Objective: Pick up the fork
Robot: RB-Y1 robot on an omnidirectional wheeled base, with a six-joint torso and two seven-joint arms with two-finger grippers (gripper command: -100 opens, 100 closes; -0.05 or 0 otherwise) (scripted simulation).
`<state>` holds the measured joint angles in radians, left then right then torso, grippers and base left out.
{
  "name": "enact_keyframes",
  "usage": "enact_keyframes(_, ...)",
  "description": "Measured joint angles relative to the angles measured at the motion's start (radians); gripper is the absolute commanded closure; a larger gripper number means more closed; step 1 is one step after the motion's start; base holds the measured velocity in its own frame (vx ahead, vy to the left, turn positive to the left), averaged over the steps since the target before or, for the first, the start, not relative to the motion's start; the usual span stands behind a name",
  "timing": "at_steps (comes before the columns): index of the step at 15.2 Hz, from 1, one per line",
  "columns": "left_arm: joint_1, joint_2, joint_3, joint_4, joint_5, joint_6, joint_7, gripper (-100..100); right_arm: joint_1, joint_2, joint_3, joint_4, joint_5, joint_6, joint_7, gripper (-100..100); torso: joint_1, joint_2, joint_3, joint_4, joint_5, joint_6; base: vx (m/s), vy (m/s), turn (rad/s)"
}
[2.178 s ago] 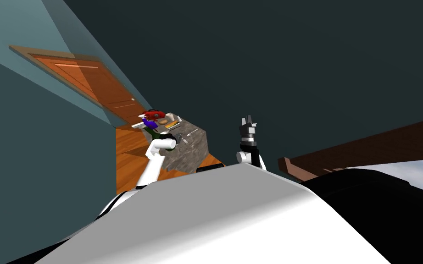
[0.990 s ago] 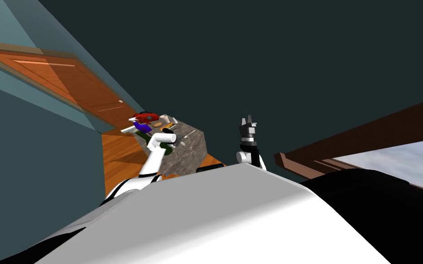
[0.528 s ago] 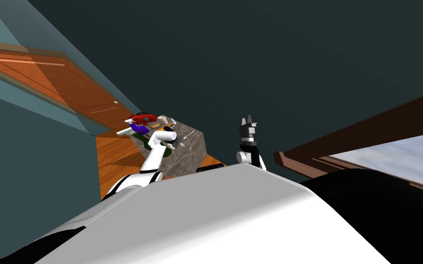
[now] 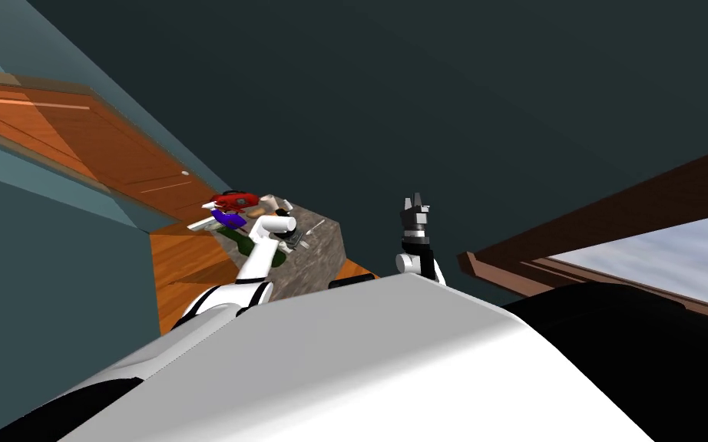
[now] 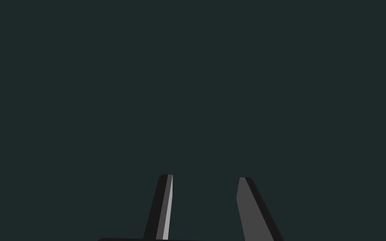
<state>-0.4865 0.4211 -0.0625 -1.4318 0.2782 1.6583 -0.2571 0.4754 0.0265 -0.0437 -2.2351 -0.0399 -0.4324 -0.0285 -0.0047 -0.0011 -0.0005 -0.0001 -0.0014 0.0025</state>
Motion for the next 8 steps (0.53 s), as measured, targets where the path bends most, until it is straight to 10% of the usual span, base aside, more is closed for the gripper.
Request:
enact_keyframes(7,0.007,-0.012,-0.004,0.063,-0.009,-0.048,-0.003,-100,0.0,0.0,0.0,0.0,0.0,0.0,0.0,0,-0.001,0.002,0.001,0.0,0.0,0.0,-0.008,0.008,-0.025)
enact_keyframes(8,0.008,-0.013,-0.004,0.065,-0.009,-0.052,-0.003,100,0.0,0.0,0.0,0.0,0.0,0.0,0.0,0,-0.001,0.002,0.001,0.0,0.0,0.0,0.0,0.0,0.0)
